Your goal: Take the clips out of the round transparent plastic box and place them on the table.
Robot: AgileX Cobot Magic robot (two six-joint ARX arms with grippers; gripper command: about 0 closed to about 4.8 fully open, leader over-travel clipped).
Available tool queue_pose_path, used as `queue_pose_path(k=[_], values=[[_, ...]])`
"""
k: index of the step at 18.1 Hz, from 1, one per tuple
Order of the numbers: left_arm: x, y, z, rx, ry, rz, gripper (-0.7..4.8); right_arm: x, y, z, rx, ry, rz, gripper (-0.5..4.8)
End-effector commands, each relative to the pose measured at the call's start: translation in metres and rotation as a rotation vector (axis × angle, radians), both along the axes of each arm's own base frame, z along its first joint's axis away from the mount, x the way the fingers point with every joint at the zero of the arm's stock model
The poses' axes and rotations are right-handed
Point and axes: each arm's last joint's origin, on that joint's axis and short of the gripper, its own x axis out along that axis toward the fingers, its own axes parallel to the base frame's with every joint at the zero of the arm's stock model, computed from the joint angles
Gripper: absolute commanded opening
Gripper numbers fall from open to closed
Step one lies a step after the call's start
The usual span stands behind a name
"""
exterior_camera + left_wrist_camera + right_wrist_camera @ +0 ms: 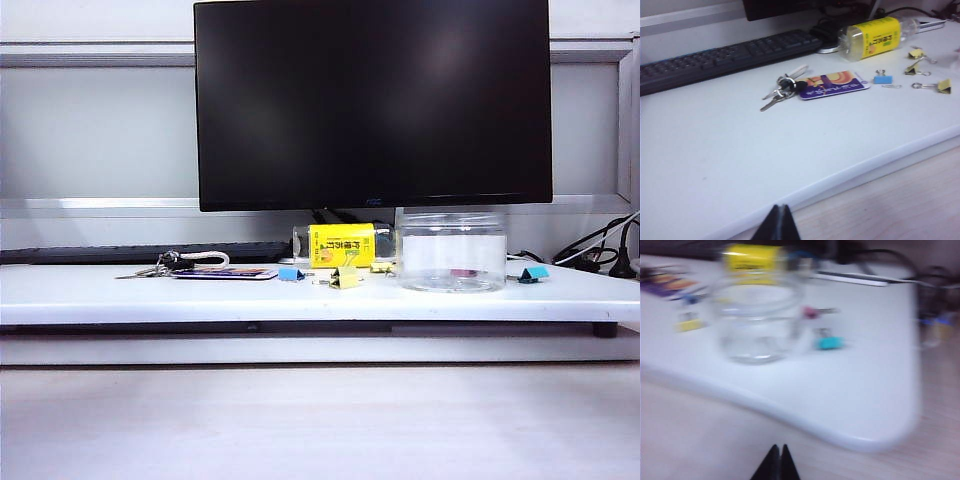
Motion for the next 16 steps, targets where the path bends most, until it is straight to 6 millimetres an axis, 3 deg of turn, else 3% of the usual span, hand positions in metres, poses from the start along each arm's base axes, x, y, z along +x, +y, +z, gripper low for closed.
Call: queue_pose_path(k=[1, 6, 16], values=[[0.000, 0.002, 0.000, -0.001, -0.006, 0.014, -0.06, 0.002, -0.008, -0.001, 0.004, 0.000, -0.091, -0.01], [0.001, 0.004, 0.000, -0.001, -0.006, 0.036, -0.06, 0.003, -0.019, -0.001, 0.004, 0.000, -0.201, -0.01], [0.001, 0.004, 0.000, -0.001, -0.006, 0.036, -0.06, 0.003, -0.019, -0.001, 0.004, 0.000, -0.204, -0.01]])
